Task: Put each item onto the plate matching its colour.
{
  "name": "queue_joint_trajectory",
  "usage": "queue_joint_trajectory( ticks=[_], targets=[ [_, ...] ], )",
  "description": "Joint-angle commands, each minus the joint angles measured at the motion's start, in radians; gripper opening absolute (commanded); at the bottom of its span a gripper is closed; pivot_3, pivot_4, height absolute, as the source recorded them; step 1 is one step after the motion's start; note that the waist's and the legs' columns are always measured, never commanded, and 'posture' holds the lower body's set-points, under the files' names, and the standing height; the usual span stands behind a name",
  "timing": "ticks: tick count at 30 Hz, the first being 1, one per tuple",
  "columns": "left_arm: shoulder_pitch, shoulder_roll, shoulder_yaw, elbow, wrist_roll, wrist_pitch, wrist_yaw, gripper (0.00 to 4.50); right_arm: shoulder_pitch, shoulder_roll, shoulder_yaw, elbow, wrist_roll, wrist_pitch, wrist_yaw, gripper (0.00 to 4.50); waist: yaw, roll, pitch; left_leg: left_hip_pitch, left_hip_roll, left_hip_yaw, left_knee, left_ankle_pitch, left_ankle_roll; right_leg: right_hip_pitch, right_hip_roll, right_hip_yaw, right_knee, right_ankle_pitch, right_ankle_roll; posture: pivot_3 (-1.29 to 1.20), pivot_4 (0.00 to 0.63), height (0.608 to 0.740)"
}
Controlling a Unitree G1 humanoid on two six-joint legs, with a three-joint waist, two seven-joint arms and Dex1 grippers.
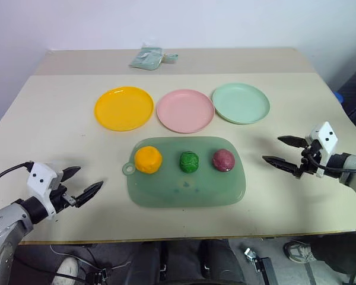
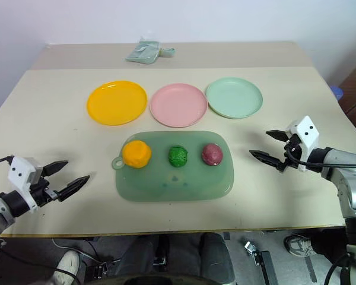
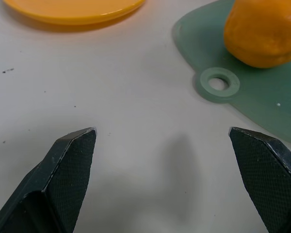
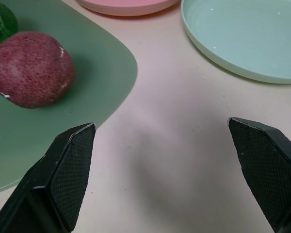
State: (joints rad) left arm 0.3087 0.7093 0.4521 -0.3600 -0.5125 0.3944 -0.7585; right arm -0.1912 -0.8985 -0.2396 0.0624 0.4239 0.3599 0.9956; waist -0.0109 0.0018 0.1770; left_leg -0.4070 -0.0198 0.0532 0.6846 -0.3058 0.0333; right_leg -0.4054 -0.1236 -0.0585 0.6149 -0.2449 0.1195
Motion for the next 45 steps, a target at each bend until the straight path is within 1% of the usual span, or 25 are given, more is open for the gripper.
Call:
queue_joint_trajectory(
  ticks=[1,8,12,14,15,17,20,21,23,26,28,31,34,35,36,39,40,43,45],
  targets=[
    [-0.002,-0.009,0.027,-0.033,-0.014,0.015,0.021,4.5,-0.044,0.014,-0.007,-0.019,-0.006,-0.013,-0.021,4.45,-0.001,0.0,0.0,0.0,0.0,0.0,0.0,0.0,0.0,0.0,0.0,0.0,0.0,0.0,0.0,0.0,0.15,0.74],
    [-0.044,-0.047,0.021,-0.08,-0.074,0.06,0.057,4.5,-0.069,0.056,0.003,0.012,-0.049,-0.064,-0.06,4.45,0.004,0.0,0.0,0.0,0.0,0.0,0.0,0.0,0.0,0.0,0.0,0.0,0.0,0.0,0.0,0.0,0.15,0.74],
    [-0.131,-0.042,-0.01,-0.119,-0.173,0.131,0.048,4.5,-0.066,0.069,-0.02,0.031,-0.051,-0.09,-0.073,4.45,0.003,0.0,0.0,0.0,-0.001,0.0,0.0,0.0,0.0,0.0,0.0,0.0,0.001,0.0,0.0,0.0,0.15,0.74],
    [-0.189,-0.031,-0.052,-0.125,-0.184,0.153,0.04,4.5,-0.057,0.073,-0.04,0.034,-0.044,-0.1,-0.082,4.45,0.004,0.001,0.0,0.0,-0.001,0.0,0.0,0.0,0.0,0.0,0.0,0.0,0.0,0.0,0.0,0.0,0.15,0.74],
    [-0.215,-0.025,-0.075,-0.121,-0.178,0.157,0.033,4.5,-0.05,0.074,-0.05,0.029,-0.036,-0.099,-0.084,4.45,0.005,0.001,-0.001,0.0,-0.001,0.0,0.0,0.0,0.0,0.0,0.001,-0.001,0.001,0.0,0.0,0.0,0.15,0.74],
    [-0.291,-0.007,-0.159,-0.095,-0.137,0.155,0.007,4.5,-0.008,0.076,-0.084,-0.019,0.0,-0.08,-0.075,4.45,0.009,0.001,-0.001,0.0,-0.001,0.0,0.0,0.0,0.0,0.001,0.002,-0.001,0.001,0.0,0.0,0.0,0.15,0.74],
    [-0.392,0.034,-0.282,-0.034,-0.074,0.133,-0.075,4.5,0.099,0.073,-0.129,-0.159,0.066,-0.021,-0.052,4.45,0.021,0.002,-0.001,0.0,-0.001,0.001,0.001,0.001,0.0,0.001,0.005,-0.001,0.001,0.0,0.0,0.0,0.15,0.74],
    [-0.411,0.043,-0.302,-0.013,-0.063,0.122,-0.098,4.5,0.125,0.072,-0.135,-0.2,0.08,-0.003,-0.051,4.45,0.022,0.002,-0.001,0.0,-0.001,0.001,0.001,0.001,0.0,0.001,0.005,-0.001,0.001,0.0,0.0,0.0,0.15,0.74],
    [-0.482,0.039,-0.377,0.052,-0.008,0.089,-0.129,4.5,0.207,0.065,-0.156,-0.298,0.122,0.047,-0.038,4.45,0.025,0.002,-0.001,0.0,-0.001,0.002,0.001,0.001,0.001,0.001,0.006,-0.001,0.001,0.0,0.001,0.0,0.15,0.74],
    [-0.575,0.023,-0.457,0.144,0.058,0.049,-0.16,4.5,0.297,0.059,-0.185,-0.424,0.174,0.108,-0.037,4.45,0.028,0.002,-0.001,0.0,-0.001,0.002,0.001,0.001,0.001,0.002,0.006,-0.001,0.001,0.0,0.001,0.0,0.15,0.74],
    [-0.63,0.005,-0.5,0.202,0.09,0.037,-0.178,4.5,0.332,0.066,-0.193,-0.489,0.194,0.131,-0.052,4.45,0.026,0.001,-0.001,0.0,-0.001,0.002,0.002,0.0,0.001,0.002,0.006,-0.001,0.001,0.0,0.001,0.0,0.15,0.74],
    [-0.673,-0.01,-0.53,0.266,0.115,0.022,-0.211,4.5,0.348,0.086,-0.186,-0.542,0.196,0.143,-0.088,4.45,0.025,0.001,-0.001,0.0,-0.001,0.001,0.002,0.0,0.001,0.002,0.006,-0.001,0.001,0.0,0.001,0.0,0.15,0.74],
    [-0.686,-0.013,-0.535,0.297,0.126,0.011,-0.238,3.63,0.345,0.106,-0.179,-0.558,0.192,0.142,-0.123,4.5,0.024,0.001,-0.001,0.0,-0.001,0.001,0.002,0.0,0.001,0.002,0.007,-0.001,0.001,0.0,0.001,0.0,0.15,0.74],
    [-0.686,-0.011,-0.535,0.302,0.128,0.006,-0.245,3.22,0.343,0.111,-0.177,-0.561,0.19,0.141,-0.131,4.5,0.024,0.001,-0.001,0.0,-0.001,0.001,0.002,0.0,0.001,0.002,0.007,-0.001,0.001,0.0,0.001,0.0,0.15,0.74],
    [-0.687,-0.01,-0.534,0.306,0.131,0.003,-0.249,2.93,0.341,0.114,-0.174,-0.563,0.191,0.141,-0.138,4.5,0.024,0.001,-0.001,0.0,-0.001,0.001,0.002,0.0,0.001,0.002,0.007,-0.001,0.001,0.0,0.001,0.0,0.15,0.74],
    [-0.698,-0.021,-0.513,0.325,0.136,0.006,-0.222,2.89,0.331,0.118,-0.166,-0.565,0.191,0.14,-0.151,4.5,0.026,0.001,-0.001,0.0,-0.001,0.001,0.003,0.0,0.001,0.002,0.007,-0.001,0.002,0.0,0.001,0.0,0.15,0.74],
    [-0.711,-0.035,-0.488,0.336,0.121,0.01,-0.204,2.89,0.322,0.119,-0.16,-0.563,0.189,0.138,-0.155,4.5,0.026,0.001,-0.001,0.0,-0.001,0.001,0.003,0.0,0.002,0.002,0.007,-0.001,0.001,0.0,0.001,0.0,0.15,0.74],
    [-0.842,-0.113,-0.38,0.472,0.168,-0.028,0.037,2.89,0.262,0.123,-0.132,-0.538,0.176,0.129,-0.174,4.5,0.027,0.0,0.0,0.0,-0.001,0.0,0.005,0.0,0.002,0.003,0.007,-0.002,0.003,0.0,0.001,0.0,0.15,0.74],
    [-0.933,-0.126,-0.374,0.597,0.258,-0.057,0.173,2.89,0.224,0.127,-0.106,-0.528,0.172,0.131,-0.183,4.5,0.027,-0.002,0.001,-0.002,0.0,-0.002,0.009,0.0,0.002,0.002,0.008,-0.003,0.006,0.0,0.001,0.0,0.15,0.74]
  ],
)
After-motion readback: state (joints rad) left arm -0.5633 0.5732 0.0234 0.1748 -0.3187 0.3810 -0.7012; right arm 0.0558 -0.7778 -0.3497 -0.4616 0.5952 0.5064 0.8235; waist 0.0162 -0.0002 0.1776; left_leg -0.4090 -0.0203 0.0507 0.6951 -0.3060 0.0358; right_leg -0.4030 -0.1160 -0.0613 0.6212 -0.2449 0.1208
